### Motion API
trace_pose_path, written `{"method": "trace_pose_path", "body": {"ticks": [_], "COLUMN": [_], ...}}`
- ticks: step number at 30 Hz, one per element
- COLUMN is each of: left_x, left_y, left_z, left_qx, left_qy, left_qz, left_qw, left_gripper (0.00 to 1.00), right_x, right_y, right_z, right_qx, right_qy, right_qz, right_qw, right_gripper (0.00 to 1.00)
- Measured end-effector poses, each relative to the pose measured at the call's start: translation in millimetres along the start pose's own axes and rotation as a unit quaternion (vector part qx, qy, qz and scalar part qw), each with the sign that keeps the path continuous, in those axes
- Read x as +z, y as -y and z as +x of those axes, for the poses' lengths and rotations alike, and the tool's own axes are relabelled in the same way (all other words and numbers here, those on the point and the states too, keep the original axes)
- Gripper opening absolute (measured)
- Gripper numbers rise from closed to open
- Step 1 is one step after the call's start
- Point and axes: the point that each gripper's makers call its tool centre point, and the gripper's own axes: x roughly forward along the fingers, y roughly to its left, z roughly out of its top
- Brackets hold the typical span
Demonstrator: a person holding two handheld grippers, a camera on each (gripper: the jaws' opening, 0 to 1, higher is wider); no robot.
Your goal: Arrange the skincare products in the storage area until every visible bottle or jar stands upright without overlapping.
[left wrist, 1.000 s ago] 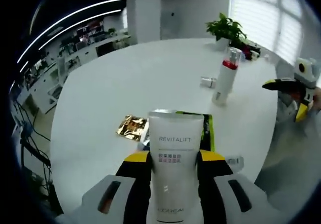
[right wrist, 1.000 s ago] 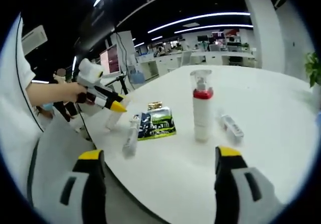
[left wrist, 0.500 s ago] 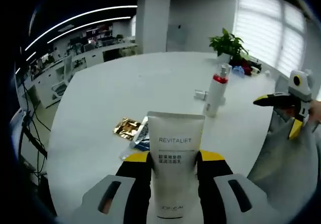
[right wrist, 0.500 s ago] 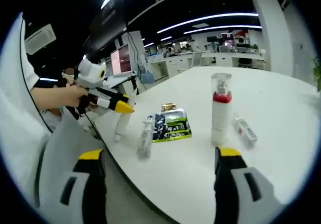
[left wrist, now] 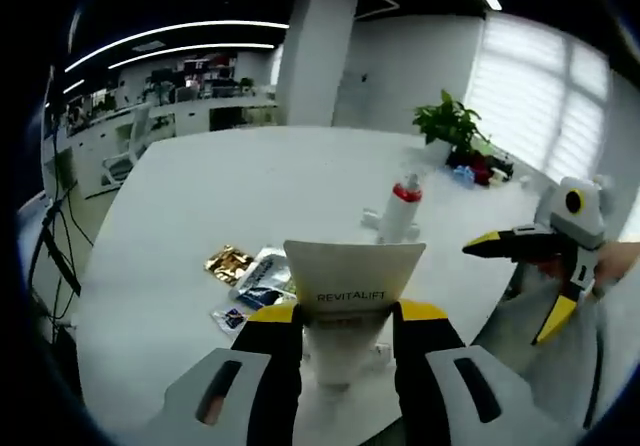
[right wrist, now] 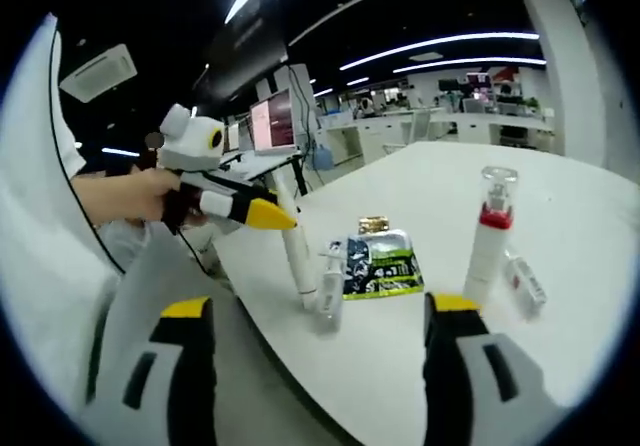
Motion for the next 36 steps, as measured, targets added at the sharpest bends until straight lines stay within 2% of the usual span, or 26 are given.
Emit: {"method": "trace_pose_path", "body": {"ticks": [8,14,18,21,24,29,36], "left_x": [22.3,42.9,46.9,49.8,52.7,58.1,64.1], "left_y": [27.2,55.1,71.3,80.8,85.1,89.8,103.1], "left_z": [-10.7,-12.8,-9.5,-7.2,-6.7,-7.7,-3.7], "left_qx": [-0.02,-0.047,-0.057,-0.064,-0.067,-0.068,-0.093], "left_qy": [0.024,0.043,0.04,0.04,0.042,0.045,0.049], "left_qz": [0.006,0.0,-0.011,-0.027,-0.034,-0.039,-0.062], "left_qw": [0.9995,0.998,0.9975,0.9968,0.9963,0.9959,0.9926], "left_gripper": [0.32,0.32,0.32,0.32,0.32,0.32,0.32], "right_x": [11.1,19.1,26.3,28.0,29.2,34.2,36.2], "right_y": [-18.4,-25.5,-26.7,-23.8,-15.7,-8.0,-1.0], "right_z": [13.5,25.2,30.8,31.9,30.8,27.1,23.5], "right_qx": [0.026,0.03,0.028,0.025,0.01,-0.004,-0.024], "right_qy": [0.003,0.002,0.006,0.005,0.007,0.016,0.016], "right_qz": [-0.03,-0.058,-0.073,-0.075,-0.074,-0.069,-0.075], "right_qw": [0.9992,0.9979,0.9969,0.9969,0.9972,0.9975,0.9967], "right_gripper": [0.83,0.73,0.67,0.51,0.39,0.33,0.23]}}
